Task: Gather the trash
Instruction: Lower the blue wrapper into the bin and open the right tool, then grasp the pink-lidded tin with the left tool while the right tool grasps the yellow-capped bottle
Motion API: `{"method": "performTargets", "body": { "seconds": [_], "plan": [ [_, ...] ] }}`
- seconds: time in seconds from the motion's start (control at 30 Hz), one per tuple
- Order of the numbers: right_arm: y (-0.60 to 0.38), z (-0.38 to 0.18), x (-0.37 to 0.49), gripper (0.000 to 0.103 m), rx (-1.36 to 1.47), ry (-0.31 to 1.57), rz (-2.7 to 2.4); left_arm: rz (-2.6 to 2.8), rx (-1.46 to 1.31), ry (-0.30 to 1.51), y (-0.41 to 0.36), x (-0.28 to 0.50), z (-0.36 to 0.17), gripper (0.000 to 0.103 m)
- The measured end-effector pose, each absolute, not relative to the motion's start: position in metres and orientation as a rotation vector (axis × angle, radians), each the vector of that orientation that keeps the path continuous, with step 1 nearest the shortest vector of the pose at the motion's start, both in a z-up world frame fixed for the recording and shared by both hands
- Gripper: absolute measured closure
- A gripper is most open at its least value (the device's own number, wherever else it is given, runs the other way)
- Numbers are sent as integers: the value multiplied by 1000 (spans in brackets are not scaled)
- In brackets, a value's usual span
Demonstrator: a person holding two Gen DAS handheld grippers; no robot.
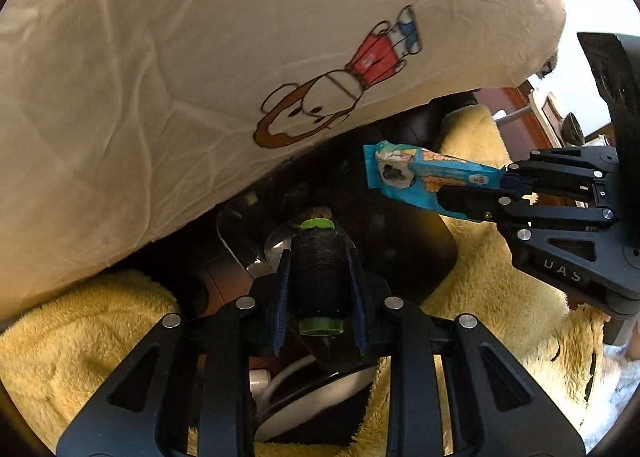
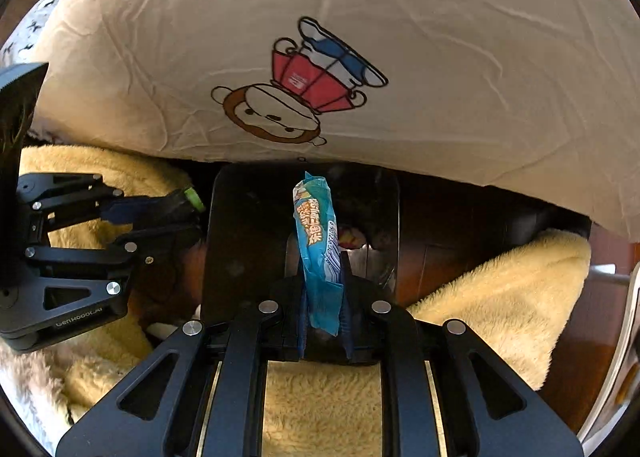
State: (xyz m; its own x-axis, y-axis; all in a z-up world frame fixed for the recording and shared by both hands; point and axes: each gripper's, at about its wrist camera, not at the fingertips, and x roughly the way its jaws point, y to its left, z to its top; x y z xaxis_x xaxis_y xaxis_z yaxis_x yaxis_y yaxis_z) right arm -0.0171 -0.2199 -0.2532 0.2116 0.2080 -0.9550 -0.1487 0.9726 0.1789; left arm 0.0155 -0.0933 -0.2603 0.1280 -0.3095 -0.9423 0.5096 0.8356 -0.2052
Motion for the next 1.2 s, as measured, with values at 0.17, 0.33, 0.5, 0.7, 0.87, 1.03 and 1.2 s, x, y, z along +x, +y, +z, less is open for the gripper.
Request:
{"method": "performTargets", "body": {
  "seconds": [0.17,0.33,0.5,0.7,0.87,1.03,1.2],
  "plan": [
    [-228,-252,-6,59,68,1331,216,-573,179,1298,-91,14,-259,51],
    [-238,-231,-2,36,68,1262,181,-529,194,1238,-88,19,-241,36],
    [-255,-185,8,20,61,1112,126,-477,168,1107,-74,25,-192,22],
    [-271,-122,27,11,86,909,90,-407,111,906,-55,39,-123,12],
    [-265,-89,55,10,38,815,96,-332,118,819,-41,61,-93,10],
    [-268,-79,89,10,36,792,52,-271,100,768,-31,91,-77,10],
    [-280,-75,135,10,-12,784,-45,-221,78,763,-23,140,-72,10]
  ]
}}
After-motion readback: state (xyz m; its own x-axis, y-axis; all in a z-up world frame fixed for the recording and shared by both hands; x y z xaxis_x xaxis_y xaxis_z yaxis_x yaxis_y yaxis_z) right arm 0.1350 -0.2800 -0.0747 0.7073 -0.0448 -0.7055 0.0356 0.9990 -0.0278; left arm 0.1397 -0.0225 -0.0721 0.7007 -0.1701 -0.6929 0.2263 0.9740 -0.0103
